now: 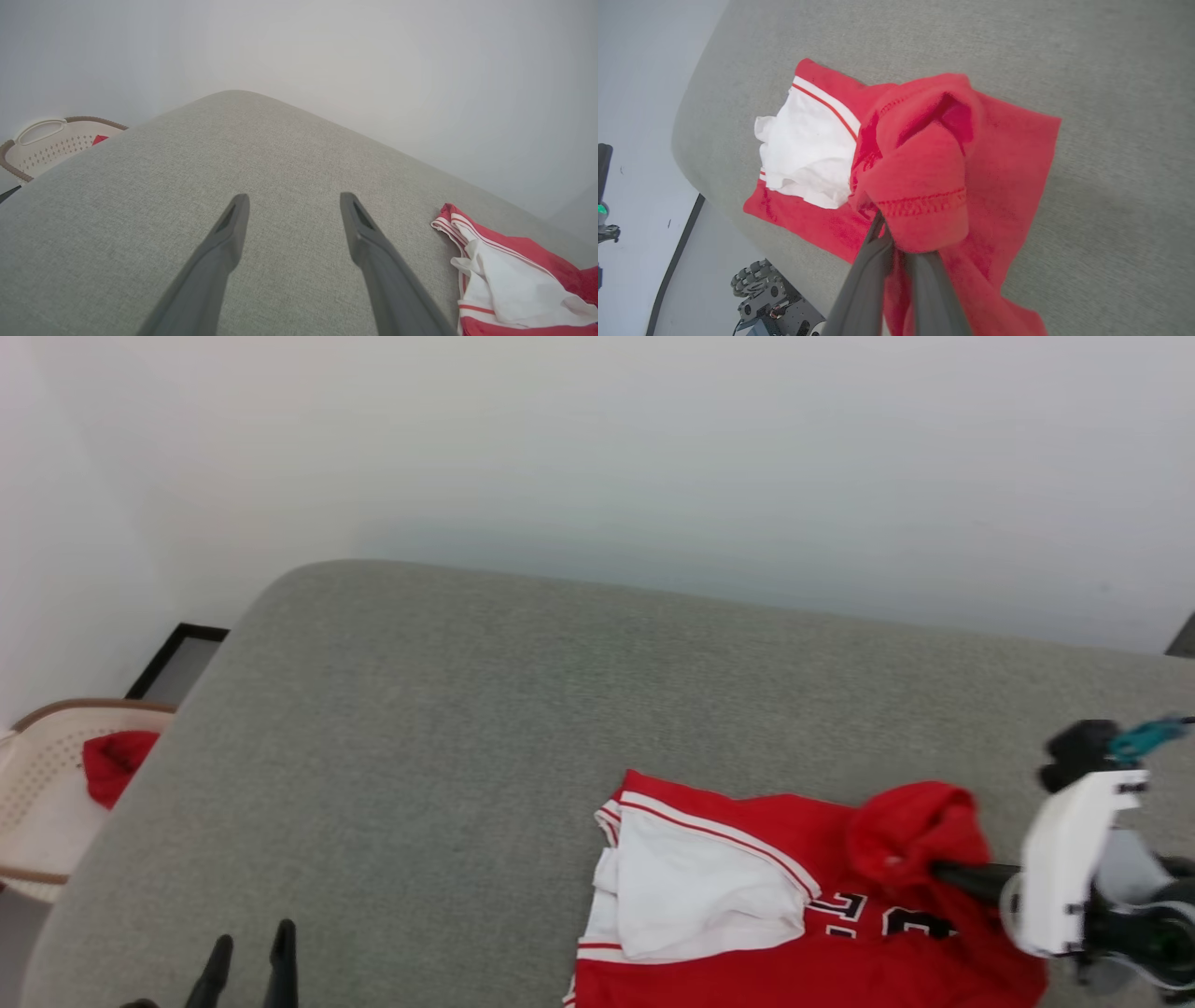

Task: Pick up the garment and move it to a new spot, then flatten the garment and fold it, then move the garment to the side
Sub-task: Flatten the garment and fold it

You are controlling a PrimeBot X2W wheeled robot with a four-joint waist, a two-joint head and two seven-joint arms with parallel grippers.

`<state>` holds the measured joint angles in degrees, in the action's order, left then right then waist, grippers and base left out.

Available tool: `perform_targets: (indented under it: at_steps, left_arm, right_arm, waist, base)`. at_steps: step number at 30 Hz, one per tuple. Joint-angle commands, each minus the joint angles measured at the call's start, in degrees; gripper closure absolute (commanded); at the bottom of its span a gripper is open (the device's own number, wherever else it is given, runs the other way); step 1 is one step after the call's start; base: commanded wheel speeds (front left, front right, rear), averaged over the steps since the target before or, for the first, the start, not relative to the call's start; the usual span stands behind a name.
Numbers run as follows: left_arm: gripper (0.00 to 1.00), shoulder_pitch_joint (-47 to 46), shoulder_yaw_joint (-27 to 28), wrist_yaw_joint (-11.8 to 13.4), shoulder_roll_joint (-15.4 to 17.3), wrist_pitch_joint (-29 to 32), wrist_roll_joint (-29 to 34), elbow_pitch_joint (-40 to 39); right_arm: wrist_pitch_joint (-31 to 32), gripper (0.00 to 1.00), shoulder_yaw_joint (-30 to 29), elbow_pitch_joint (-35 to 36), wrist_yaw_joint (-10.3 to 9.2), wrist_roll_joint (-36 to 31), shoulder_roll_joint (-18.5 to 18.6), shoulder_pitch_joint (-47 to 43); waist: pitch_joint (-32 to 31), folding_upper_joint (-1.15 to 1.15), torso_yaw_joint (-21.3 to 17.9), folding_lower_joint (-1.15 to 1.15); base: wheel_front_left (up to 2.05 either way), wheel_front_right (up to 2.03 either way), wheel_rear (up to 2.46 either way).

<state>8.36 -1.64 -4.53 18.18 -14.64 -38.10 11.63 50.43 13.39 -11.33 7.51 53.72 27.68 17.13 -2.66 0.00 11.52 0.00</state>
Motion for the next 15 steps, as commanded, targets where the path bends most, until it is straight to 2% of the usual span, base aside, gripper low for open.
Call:
perform_targets:
  at_steps: [1,7,15]
  left_arm:
    - [0.00,0.13,-0.15,0.10,-0.30,-0.25,0.61,0.04]
    - [0.00,-1.62,-1.85,-0.43,-1.01,-0.35,2.29,0.85]
    - [0.00,-4.87,-5.11,-1.05,-2.31,-0.42,4.67,3.32]
  right_arm:
    - [-0.12,1.00,0.99,0.51,-0.04,0.08,-1.32,0.94]
    - [-1.30,1.00,5.19,-0.44,-0.04,-1.04,-6.15,2.44]
    - [-4.50,1.00,10.24,-4.53,-0.04,-3.09,-10.51,5.16]
  waist:
    - [-0.61,0.00,1.28,0.00]
    - [-1.41,0.00,4.50,0.00]
    - [-1.72,0.00,8.98,0.00]
  base:
    - [0.00,0.00,0.00]
    - [0.00,0.00,0.00]
    - [0.00,0.00,0.00]
